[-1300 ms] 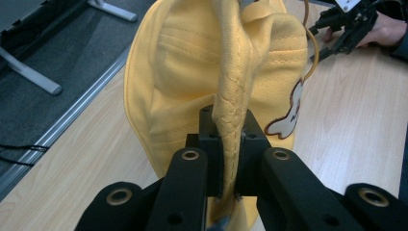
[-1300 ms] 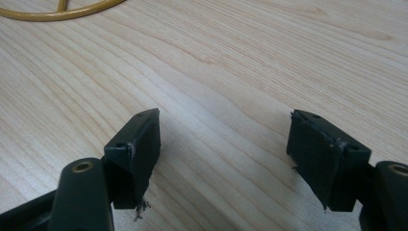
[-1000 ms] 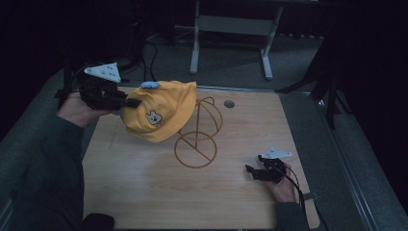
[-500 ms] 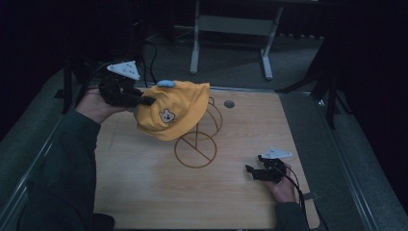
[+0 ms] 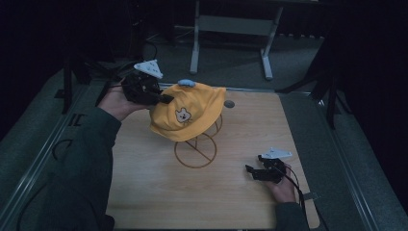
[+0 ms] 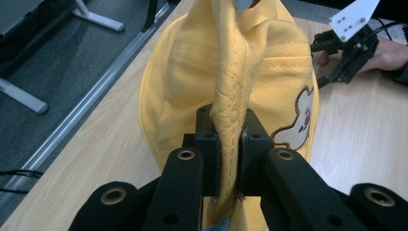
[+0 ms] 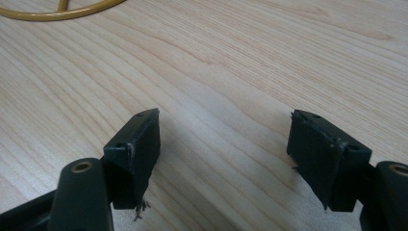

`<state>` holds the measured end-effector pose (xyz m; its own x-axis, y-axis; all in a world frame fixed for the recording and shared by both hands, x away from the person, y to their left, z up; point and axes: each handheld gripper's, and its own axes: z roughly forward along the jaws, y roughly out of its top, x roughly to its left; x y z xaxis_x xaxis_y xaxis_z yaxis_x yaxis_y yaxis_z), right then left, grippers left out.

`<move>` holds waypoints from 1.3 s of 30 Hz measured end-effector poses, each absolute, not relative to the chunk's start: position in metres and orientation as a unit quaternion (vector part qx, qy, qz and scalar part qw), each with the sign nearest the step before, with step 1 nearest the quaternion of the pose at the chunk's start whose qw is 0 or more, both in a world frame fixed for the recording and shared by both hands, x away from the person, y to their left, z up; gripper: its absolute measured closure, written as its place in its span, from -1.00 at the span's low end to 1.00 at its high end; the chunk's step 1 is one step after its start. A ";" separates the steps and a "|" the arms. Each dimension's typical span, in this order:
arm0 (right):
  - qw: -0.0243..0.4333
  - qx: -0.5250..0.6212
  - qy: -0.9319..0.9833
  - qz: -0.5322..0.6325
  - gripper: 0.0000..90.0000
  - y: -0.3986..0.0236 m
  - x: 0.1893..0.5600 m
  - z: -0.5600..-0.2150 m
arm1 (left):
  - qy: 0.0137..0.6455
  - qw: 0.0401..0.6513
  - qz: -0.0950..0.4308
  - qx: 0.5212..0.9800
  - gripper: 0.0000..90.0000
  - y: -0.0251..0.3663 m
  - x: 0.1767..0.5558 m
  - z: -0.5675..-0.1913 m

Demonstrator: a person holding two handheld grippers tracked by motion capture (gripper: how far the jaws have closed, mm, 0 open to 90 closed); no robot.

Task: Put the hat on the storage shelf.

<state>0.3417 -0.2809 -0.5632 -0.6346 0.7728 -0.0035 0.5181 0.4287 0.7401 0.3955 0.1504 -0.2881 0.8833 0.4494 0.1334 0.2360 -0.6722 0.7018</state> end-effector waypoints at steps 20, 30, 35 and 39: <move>0.175 0.391 0.826 0.366 -0.40 -0.281 0.342 -0.563 | 0.175 0.348 0.178 0.904 0.68 0.086 0.399 -0.291; 0.175 0.390 0.827 0.366 -0.39 -0.281 0.342 -0.563 | 0.189 0.358 0.196 0.893 0.42 0.077 0.401 -0.295; 0.175 0.390 0.827 0.366 -0.40 -0.281 0.342 -0.563 | 0.209 0.387 0.198 0.876 0.03 0.092 0.401 -0.284; 0.175 0.390 0.827 0.365 -0.40 -0.281 0.342 -0.563 | 0.222 0.409 0.198 0.862 -0.06 0.109 0.399 -0.273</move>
